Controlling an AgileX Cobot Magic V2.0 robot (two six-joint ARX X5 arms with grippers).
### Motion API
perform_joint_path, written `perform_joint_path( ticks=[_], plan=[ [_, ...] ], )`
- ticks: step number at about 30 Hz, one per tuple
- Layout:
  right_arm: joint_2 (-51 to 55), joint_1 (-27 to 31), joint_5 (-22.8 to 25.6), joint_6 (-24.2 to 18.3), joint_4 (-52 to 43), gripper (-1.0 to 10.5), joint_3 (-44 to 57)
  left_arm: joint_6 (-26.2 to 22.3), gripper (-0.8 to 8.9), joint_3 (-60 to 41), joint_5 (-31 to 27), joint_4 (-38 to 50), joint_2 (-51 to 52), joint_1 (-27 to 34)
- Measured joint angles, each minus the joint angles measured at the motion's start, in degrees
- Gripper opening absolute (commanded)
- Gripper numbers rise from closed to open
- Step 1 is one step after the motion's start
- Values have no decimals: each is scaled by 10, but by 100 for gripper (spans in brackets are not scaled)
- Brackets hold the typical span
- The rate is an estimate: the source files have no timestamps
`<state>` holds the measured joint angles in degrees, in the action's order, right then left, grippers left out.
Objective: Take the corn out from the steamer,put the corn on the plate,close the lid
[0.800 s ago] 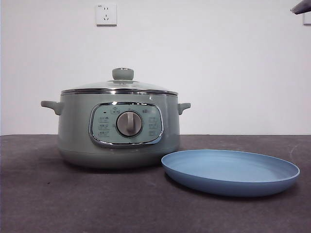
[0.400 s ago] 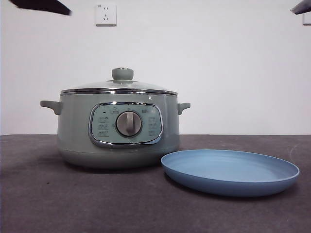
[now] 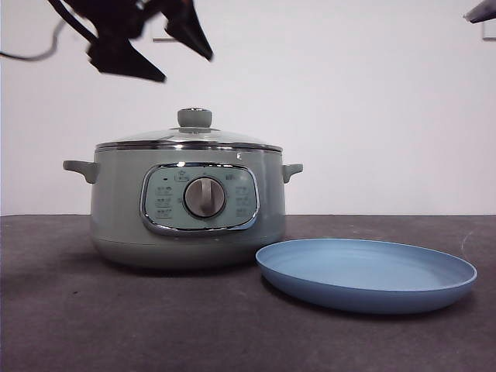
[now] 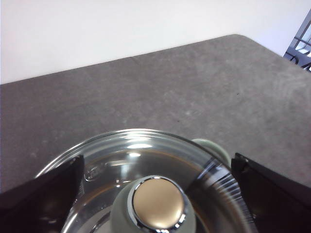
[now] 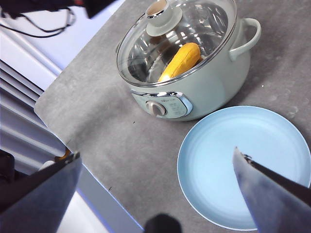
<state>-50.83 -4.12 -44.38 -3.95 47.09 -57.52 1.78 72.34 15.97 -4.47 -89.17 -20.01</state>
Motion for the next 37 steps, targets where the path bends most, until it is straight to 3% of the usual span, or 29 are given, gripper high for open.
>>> perform_joint_path(
  ticks=[17,24,27,37],
  plan=[
    [0,0,15,0,0,660,0,-28,553,0,-100,0,-77,-45],
    [0,0,15,0,0,660,0,-29,128,0,-115,-3,-77,-47],
    [0,0,15,0,0,660,0,-29,12,1,-111,-2,-77,-49],
    [0,0,15,0,0,660,0,-32,-9,4,-103,-6,-76,-50]
  ],
)
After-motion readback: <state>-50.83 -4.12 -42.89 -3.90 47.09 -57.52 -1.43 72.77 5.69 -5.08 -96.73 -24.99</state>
